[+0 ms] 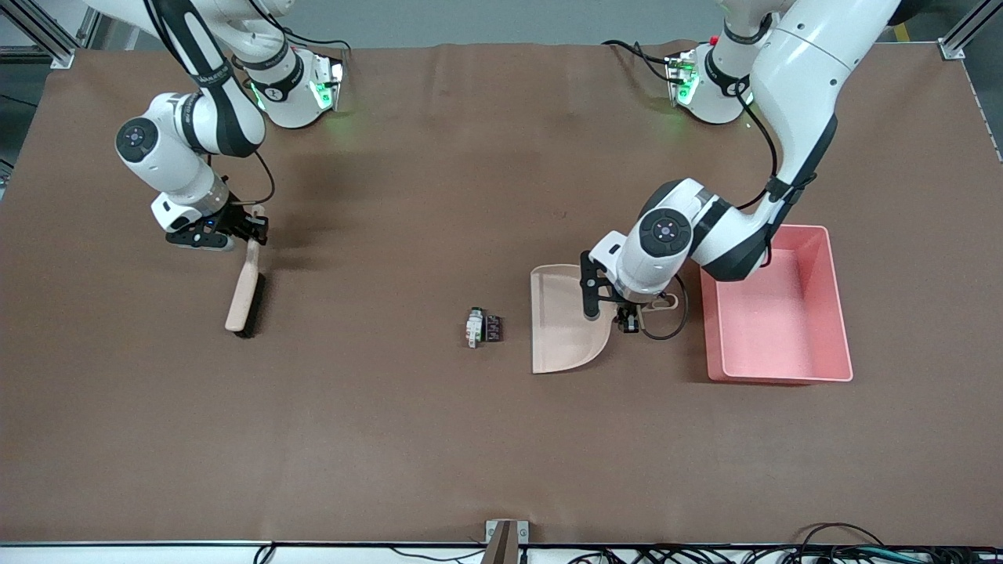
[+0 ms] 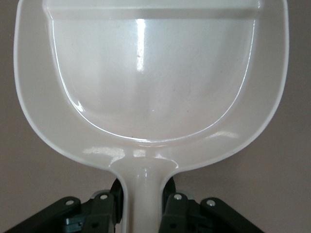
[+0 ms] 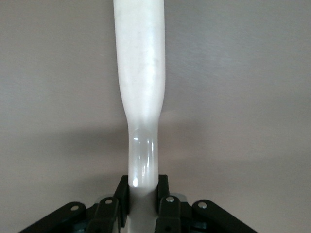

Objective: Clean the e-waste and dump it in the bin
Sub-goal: 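Lift the brush with the right gripper and move it toward the e-waste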

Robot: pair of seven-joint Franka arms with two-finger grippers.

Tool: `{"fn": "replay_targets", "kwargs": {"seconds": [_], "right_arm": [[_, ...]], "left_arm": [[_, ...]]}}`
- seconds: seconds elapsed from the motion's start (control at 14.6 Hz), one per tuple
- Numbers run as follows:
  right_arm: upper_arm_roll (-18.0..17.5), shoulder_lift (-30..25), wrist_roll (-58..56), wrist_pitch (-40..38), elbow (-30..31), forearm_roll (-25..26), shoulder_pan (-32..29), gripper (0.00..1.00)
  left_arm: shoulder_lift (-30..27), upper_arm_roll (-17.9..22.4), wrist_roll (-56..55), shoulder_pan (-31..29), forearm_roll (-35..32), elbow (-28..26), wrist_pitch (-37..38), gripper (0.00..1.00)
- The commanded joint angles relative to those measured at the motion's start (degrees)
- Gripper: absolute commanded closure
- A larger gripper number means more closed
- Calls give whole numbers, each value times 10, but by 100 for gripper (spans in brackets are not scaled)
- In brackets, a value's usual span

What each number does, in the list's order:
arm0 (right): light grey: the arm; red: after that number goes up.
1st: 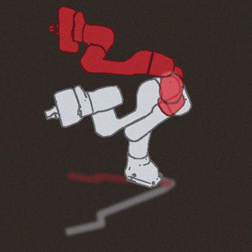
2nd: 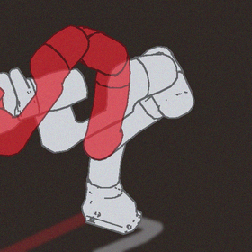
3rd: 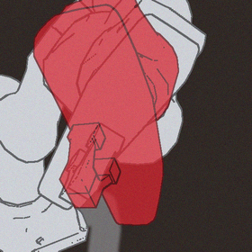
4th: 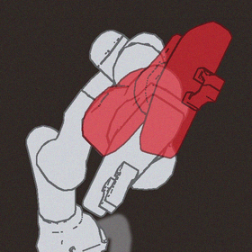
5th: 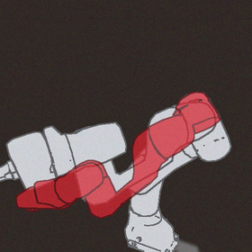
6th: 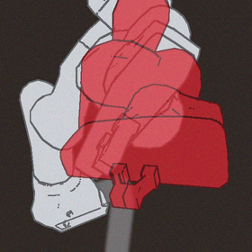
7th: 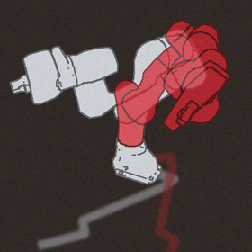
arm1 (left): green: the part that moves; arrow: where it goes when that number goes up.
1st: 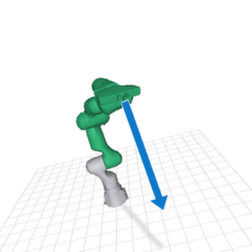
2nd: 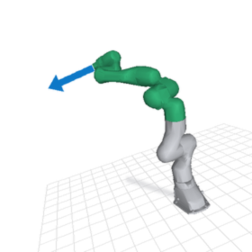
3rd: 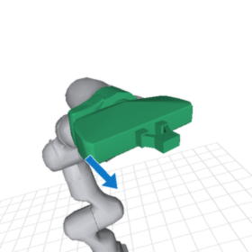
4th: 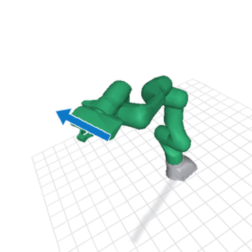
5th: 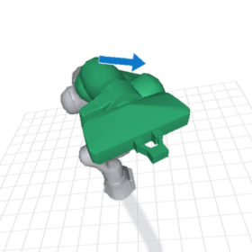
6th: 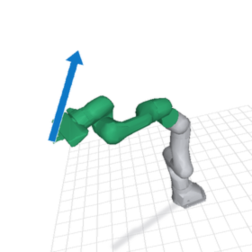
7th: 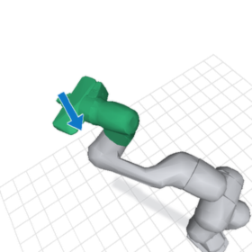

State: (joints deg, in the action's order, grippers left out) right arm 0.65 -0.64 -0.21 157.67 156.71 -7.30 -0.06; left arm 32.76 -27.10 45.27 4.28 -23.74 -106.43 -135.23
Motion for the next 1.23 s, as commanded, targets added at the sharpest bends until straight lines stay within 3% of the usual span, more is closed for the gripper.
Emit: {"fn": "replay_targets", "kwargs": {"seconds": [0.0, 0.41, 0.75, 1.16], "right_arm": [[-1, -12, 22, -10, -17, -56, 72, 100], [0, -7, 244, -19, -56, -76, 257, 100], [1, 98, 415, -22, -178, -73, 405, 100], [3, 201, 470, -59, -298, -69, 444, 100]], "left_arm": [[8, 1, -25, 7, -23, 15, 10, 96], [20, 1, -25, 20, -30, 35, 10, 96], [40, 1, -25, 27, -30, 53, 11, 96], [49, 1, -25, 32, -30, 64, 13, 96]]}}
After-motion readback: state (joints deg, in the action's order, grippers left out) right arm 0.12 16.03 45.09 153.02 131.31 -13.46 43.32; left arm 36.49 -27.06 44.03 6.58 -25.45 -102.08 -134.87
